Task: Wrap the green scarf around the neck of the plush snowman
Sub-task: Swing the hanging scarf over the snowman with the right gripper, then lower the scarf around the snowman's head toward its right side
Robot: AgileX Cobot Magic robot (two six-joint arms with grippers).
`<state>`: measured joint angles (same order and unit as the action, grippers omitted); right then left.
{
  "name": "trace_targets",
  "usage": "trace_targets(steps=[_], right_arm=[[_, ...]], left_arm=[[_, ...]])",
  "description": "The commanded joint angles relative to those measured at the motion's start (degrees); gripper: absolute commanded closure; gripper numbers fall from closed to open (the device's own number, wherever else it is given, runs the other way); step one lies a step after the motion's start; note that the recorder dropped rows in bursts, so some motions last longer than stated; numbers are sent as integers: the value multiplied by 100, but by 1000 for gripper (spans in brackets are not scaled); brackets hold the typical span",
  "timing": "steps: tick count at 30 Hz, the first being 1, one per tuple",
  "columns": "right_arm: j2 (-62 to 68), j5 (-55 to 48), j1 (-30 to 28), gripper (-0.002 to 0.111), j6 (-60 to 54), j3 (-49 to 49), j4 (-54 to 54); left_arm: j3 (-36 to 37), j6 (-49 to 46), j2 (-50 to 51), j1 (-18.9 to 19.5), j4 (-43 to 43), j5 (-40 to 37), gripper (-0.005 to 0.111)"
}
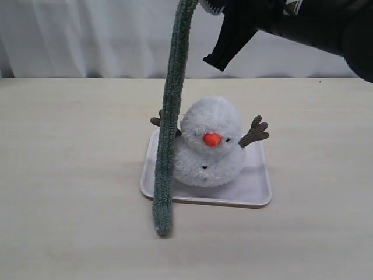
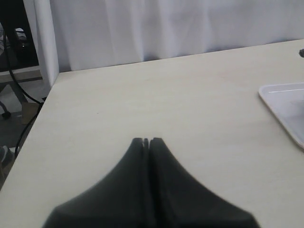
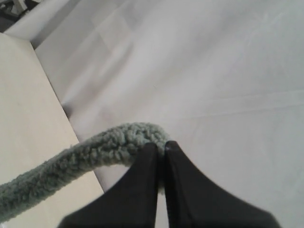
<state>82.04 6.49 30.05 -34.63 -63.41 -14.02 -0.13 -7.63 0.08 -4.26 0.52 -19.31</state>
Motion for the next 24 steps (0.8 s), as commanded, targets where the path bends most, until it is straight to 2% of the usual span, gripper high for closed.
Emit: trace_targets(steps=[1, 11, 19, 24], right_arm=[[58, 117, -274, 104, -52, 21, 154], [217, 97, -776, 104, 378, 21, 154], [661, 266, -792, 104, 432, 21, 154], [912, 31, -805, 104, 432, 21, 154]], left_arm=[[13, 32, -8, -44, 8, 80, 107], [13, 32, -8, -44, 8, 80, 107], [13, 32, -8, -44, 8, 80, 107], [13, 32, -8, -44, 8, 80, 107]])
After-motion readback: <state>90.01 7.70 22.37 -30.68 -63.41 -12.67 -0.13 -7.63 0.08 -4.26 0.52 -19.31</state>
